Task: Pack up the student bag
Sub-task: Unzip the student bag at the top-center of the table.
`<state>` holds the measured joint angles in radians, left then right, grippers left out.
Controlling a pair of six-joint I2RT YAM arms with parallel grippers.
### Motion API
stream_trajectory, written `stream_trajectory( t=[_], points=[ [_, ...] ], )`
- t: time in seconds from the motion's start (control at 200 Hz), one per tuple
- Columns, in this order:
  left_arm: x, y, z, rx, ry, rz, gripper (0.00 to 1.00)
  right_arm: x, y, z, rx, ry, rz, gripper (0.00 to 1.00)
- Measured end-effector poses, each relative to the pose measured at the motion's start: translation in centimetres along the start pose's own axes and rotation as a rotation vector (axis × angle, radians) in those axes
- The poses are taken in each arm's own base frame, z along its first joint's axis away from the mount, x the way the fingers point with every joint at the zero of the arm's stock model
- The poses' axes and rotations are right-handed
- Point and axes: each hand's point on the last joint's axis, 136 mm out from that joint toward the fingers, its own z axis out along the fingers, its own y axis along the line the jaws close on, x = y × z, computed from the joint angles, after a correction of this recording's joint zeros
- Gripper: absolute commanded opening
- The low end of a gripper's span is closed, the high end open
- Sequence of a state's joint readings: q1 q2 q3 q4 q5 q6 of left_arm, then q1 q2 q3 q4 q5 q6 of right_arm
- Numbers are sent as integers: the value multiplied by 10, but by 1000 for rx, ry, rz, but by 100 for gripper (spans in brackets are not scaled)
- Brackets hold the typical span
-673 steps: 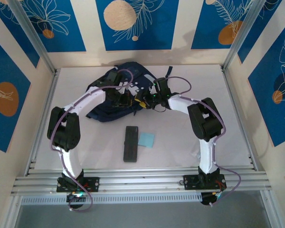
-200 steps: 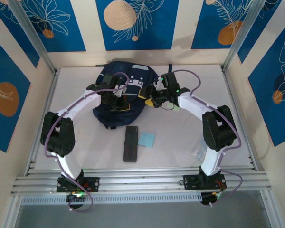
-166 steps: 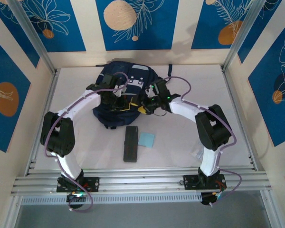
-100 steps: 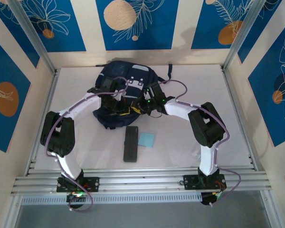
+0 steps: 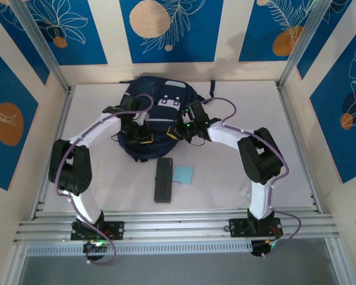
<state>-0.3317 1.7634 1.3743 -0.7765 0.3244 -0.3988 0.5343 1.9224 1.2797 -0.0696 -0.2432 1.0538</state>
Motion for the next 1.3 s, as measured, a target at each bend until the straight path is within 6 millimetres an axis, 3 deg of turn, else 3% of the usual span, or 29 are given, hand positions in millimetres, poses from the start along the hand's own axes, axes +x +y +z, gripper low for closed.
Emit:
stream_trajectory(
  t=[0.18,0.325,0.43,0.58,0.81,0.915,0.99,1.135,1.3],
  points=[
    [-13,52,-19,-158,-28,-8,0,-3,8,-8,13,23,-68,0],
    [-16,68,-26,-189,-38,-1,0,-9,10,-16,25,51,-133,0],
    [-9,56,-29,-142,-58,31,0,-24,5,-22,31,80,-149,0],
    [8,23,-36,-68,-111,82,0,-50,3,-22,37,102,-154,0],
    [28,-21,-27,32,-99,80,0,-88,11,-20,42,29,-140,53],
    [27,-30,-20,71,-70,42,0,-98,8,-29,53,-23,-130,60],
    [16,-37,-15,92,-62,23,0,-88,1,-41,68,-36,-111,62],
    [-5,-56,-11,143,-70,15,0,-47,-7,-64,81,-25,-66,65],
    [-15,-71,-13,171,-95,37,0,-15,-13,-51,73,8,-34,66]
  ],
)
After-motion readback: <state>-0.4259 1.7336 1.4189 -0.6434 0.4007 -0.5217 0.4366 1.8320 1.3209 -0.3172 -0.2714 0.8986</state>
